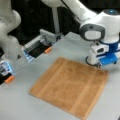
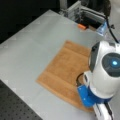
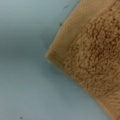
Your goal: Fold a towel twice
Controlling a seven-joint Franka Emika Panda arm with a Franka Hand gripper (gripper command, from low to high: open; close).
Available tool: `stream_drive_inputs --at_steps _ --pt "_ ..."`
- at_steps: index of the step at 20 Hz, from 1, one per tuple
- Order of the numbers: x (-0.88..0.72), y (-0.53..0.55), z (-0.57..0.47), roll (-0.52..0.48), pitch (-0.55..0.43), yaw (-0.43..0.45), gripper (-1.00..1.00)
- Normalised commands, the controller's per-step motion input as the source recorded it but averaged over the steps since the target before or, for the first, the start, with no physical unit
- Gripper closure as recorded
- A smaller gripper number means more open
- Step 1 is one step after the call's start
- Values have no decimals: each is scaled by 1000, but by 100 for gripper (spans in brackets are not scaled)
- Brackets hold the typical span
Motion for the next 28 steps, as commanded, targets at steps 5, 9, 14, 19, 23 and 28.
stream_drive_inputs --at_steps 5,9,14,19,23,28 --pt "288 116 -32 -334 0 24 -100" --pt "261 70 -51 -308 -42 126 -100" --pt "234 81 -65 -284 -53 132 -100" --pt "188 113 -83 -236 -45 111 -100" --pt "164 78 -101 -210 -83 134 -100" --pt "129 46 -66 -208 -54 122 -100"
